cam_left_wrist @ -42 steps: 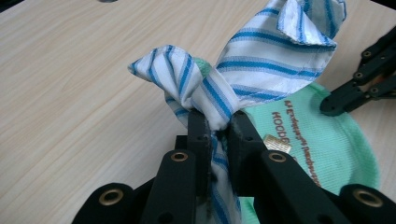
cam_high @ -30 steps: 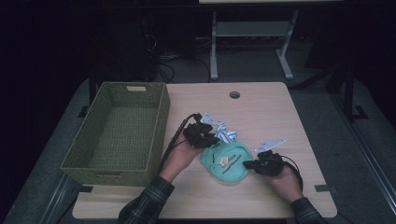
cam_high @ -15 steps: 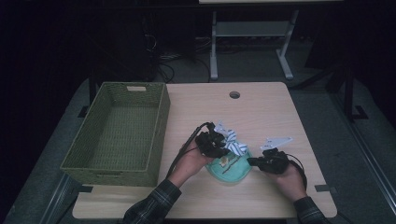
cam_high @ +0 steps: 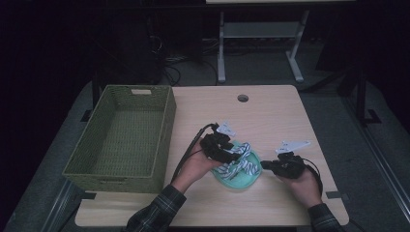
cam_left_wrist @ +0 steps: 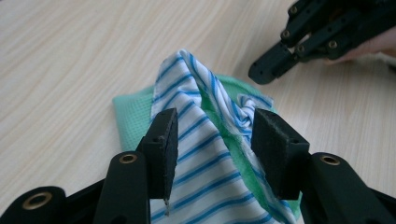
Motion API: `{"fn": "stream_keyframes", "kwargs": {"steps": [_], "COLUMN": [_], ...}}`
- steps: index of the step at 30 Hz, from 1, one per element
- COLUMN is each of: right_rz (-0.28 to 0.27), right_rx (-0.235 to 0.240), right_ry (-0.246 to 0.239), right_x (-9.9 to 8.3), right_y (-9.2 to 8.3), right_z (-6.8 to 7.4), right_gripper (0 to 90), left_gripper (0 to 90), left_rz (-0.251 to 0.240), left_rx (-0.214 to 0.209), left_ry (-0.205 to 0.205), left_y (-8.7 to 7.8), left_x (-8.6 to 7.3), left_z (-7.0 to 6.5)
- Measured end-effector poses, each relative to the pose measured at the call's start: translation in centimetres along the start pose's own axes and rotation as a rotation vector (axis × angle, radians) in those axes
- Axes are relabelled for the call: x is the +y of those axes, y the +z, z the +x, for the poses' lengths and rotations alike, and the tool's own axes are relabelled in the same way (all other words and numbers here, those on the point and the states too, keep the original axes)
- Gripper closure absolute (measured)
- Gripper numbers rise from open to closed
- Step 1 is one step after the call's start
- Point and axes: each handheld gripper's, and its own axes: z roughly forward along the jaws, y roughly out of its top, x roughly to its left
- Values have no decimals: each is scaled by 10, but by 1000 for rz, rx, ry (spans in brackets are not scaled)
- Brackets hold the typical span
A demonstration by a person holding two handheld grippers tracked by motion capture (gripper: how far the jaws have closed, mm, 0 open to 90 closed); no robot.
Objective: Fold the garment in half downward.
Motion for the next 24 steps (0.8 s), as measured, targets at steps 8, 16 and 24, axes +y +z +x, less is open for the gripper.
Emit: {"fn": "stream_keyframes", "kwargs": {"steps": [8, 16, 24], "right_rz": [7, 0, -17], "right_rx": [6, 17, 65], "right_ry": [0, -11, -37], "right_x": [1, 2, 5], "right_y": [1, 1, -1], "right_z": [4, 6, 17], "right_gripper": [900, 900, 900], "left_gripper": [530, 565, 876], "left_rz": [28, 66, 79], "left_rx": [-4, -22, -10], "left_ry": [-19, -33, 0], "left_y": [12, 29, 28], "left_x": [-3, -10, -13], "left_z": [3, 0, 2]}}
